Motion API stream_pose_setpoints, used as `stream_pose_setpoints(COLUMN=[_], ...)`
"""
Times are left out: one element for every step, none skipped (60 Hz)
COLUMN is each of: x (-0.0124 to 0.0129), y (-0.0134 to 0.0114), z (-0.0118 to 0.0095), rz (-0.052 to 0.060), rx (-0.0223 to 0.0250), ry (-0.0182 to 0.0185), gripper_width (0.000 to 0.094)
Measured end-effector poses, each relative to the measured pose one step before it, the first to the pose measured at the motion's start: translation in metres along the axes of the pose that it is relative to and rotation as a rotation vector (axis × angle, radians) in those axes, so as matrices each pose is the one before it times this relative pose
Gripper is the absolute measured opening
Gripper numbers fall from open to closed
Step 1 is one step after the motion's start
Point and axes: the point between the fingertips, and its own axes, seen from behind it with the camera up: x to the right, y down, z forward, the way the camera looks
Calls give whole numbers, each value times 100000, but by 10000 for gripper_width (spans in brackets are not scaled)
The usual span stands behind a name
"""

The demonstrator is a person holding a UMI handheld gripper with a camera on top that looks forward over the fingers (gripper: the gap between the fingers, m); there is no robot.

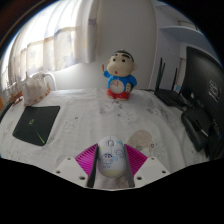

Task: Arrange mouse

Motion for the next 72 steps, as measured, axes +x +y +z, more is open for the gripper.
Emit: stream_pose_setpoints(x=[220, 193, 117, -6, -129, -145, -199, -210, -232, -312, -446, -587, -699, -695, -676, -760, -686, -766, -755, -731, -765, -788, -870, -1020, -1106, -1008, -1070, -942, -855, -869, -971, -1097, -1071, -1047, -974, -956, -895, -835, -797, -752, -792, -811, -727, -685, -597, -598, -498, -383, -299, -366, -415, -526, -590, -549, -353, -23, -18, -147, 33, 212, 250, 261, 307, 271, 213, 93, 49, 195, 68, 85, 104, 51], y=[-458, -465, -499, -567, -645, -678, -684, -665, -710, -780, -804, -792, -712, -636, -595, -638, -603, -613, -533, -452, -451, -465, -458, -403, -284, -88, -106, -44, -13, 23, 33, 131, 299, 79, 137, 216, 377, 421, 418, 444, 503, 608, 617, 582, 482, 459, 521, 523, 487, 514, 504, 544, 616, 611, 639, 548, -381, -252, -33, -54, -115, -179, -219, -274, -294, -287, -285, -211, -173, -111, -107, -87], z=[-201, -224, -261, -275, -278, -354, -290, -282, -289, -305, -252, -240, -197, -142, -74, -39, -22, 37, 53, 108, 115, 119, 122, 140, 164, 156, 191, 257, 258, 237, 257, 309, 353, 344, 396, 445, 487, 500, 517, 506, 510, 506, 488, 460, 456, 413, 398, 389, 390, 454, 280, 312, 321, 308, 290, 137, -212, -99, -107, -202, -310, -345, -370, -476, -528, -595, -668, -700, -801, -868, -937, -1013], rz=[-313, -147, 124, 370, 544, 669, 464, 128, -18, -28, 407, 591, 621, 497, 404, 507, 490, -52, -663, -1159, -1022, -579, -119, 321, 513, 418, 232, 330, 121, 140, 138, -155, -313, -148, 139, 160, -285, -505, -252, 364, 662, 314, 334, 474, 899, 912, 38, -865, -1116, -528, -65, 478, 613, 672, 542, 133, -1258, -1369, -1440, -1327, -1292, -1593, -1196, -819, -381, -67, 33, -1, 389, 713, 890, 967], rx=[756, 529, 474, 563, 748, 492, 451, 298, 381, 675, 857, 870, 614, 289, 198, 543, 686, 714, 559, 482, 447, 526, 617, 495, 205, 72, -657, -560, -542, -438, -387, -556, -298, -883, -429, -481, -876, -1101, -1031, -931, -1072, -1162, -1539, -1331, -1014, -666, -718, -828, -670, -270, -615, -845, -1179, -1255, -1560, -1611, 1769, 1768, 405, -295, 57, 187, 328, 406, 439, 509, 360, -103, 10, -273, -325, -417], ry=[824, 822, 624, 222, -117, -639, -449, -315, -182, -116, -561, -958, -1182, -1162, -903, -309, -469, -338, -399, -215, 57, 78, -137, -532, -895, -1105, -636, -256, 136, 227, -74, -433, -756, -366, -362, -228, -99, 17, 110, 76, -65, -252, -198, -129, -54, -50, 77, 399, 585, 416, 187, -640, -1159, -1273, -973, -63, 538, -178, 801, 1254, 1807, 1647, 1662, 1457, 1156, 670, 245, -257, 51, 197, 250, 133], gripper_width=[440, 439, 438, 436, 434, 424, 420, 414, 414, 415, 415, 413, 406, 405, 405, 405, 405, 406, 395, 395, 396, 395, 393, 394, 393, 382, 377, 378, 378, 378, 378, 378, 379, 378, 377, 377, 377, 377, 377, 376, 377, 376, 376, 377, 376, 376, 377, 377, 378, 379, 415, 431, 455, 476, 499, 542, 567, 612, 689, 786, 870, 844, 830, 833, 841, 851, 856, 855, 854, 851, 851, 852])
